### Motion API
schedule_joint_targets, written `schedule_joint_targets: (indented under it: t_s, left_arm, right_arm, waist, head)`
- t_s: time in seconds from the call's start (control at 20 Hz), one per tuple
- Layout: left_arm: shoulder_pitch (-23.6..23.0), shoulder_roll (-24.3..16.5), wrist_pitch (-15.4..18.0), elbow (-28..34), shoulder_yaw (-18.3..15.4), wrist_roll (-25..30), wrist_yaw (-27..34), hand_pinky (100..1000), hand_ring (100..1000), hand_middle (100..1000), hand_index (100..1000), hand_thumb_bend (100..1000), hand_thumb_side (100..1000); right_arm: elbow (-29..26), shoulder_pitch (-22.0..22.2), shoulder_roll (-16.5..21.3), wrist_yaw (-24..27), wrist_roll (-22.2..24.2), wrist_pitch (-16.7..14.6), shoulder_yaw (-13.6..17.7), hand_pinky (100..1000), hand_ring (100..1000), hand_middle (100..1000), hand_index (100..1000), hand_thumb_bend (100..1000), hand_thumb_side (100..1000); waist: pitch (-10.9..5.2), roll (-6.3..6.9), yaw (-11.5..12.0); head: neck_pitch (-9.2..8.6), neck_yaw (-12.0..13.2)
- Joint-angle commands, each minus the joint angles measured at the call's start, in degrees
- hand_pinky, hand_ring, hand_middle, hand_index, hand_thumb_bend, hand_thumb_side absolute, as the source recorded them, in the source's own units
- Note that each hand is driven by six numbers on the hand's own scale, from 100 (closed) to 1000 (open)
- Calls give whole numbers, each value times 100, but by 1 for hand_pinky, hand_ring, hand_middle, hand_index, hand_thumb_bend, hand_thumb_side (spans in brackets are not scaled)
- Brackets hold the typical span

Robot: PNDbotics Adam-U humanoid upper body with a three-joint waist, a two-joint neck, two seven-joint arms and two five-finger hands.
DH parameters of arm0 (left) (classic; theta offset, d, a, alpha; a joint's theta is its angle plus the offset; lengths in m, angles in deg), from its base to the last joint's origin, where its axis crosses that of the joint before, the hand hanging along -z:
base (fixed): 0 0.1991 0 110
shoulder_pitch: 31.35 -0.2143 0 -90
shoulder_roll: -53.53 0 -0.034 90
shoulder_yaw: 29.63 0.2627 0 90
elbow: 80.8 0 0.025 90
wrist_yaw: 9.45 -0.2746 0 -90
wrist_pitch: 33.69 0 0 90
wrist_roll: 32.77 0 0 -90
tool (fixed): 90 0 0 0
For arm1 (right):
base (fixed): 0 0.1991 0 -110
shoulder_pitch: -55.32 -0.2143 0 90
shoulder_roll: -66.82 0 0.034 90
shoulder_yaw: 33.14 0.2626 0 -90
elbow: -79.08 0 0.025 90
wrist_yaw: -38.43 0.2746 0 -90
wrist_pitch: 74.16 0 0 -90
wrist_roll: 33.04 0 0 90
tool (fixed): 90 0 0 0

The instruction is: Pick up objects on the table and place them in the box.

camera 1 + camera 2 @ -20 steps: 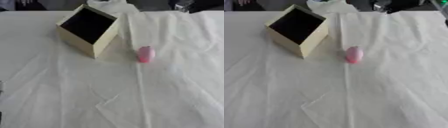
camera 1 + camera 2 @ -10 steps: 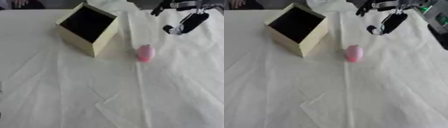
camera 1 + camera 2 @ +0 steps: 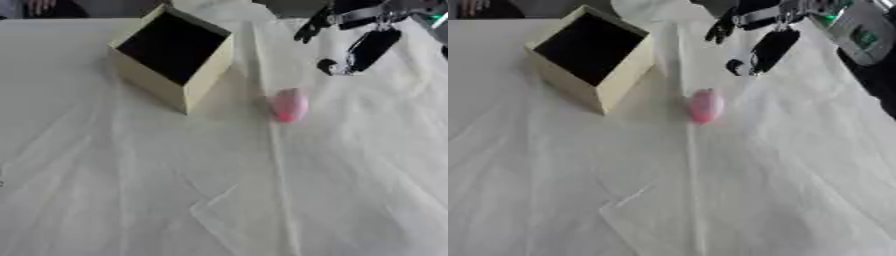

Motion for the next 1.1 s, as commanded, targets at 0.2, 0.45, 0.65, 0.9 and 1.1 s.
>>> schedule_joint_targets:
  t_s: [0.2,0.45,0.65,0.9,1.1]
  left_arm:
    - [73,-114,-2,112,25,63,48,714,701,769,859,100,766]
    - [81,-92,-15,112,43,115,73,714,701,769,860,100,769]
    - [73,-75,-27,112,55,156,90,715,700,769,860,100,773]
    - [74,-58,-30,112,61,219,96,715,700,769,860,100,775]
    - [74,-49,-36,112,67,263,102,715,699,769,860,100,779]
  right_arm:
    - [302,-39,-165,-404,-138,-210,-41,900,884,831,980,146,513]
    - [373,90,-263,-489,-247,-302,-100,881,850,782,953,172,517]
    - [290,229,-274,-509,-311,-320,-143,863,818,735,935,146,525]
    - [160,386,-269,-579,-465,-252,-163,849,799,676,917,153,539]
    - [164,478,-311,-696,-608,-209,-189,830,777,608,881,164,550]
  waist:
    - [-72,29,23]
    - [-55,41,31]
    - [-50,50,30]
    - [-51,58,25]
    - [-51,71,35]
  head:
    - [58,-45]
    - [69,-48]
    - [87,-38]
    - [89,-43]
    - [86,-55]
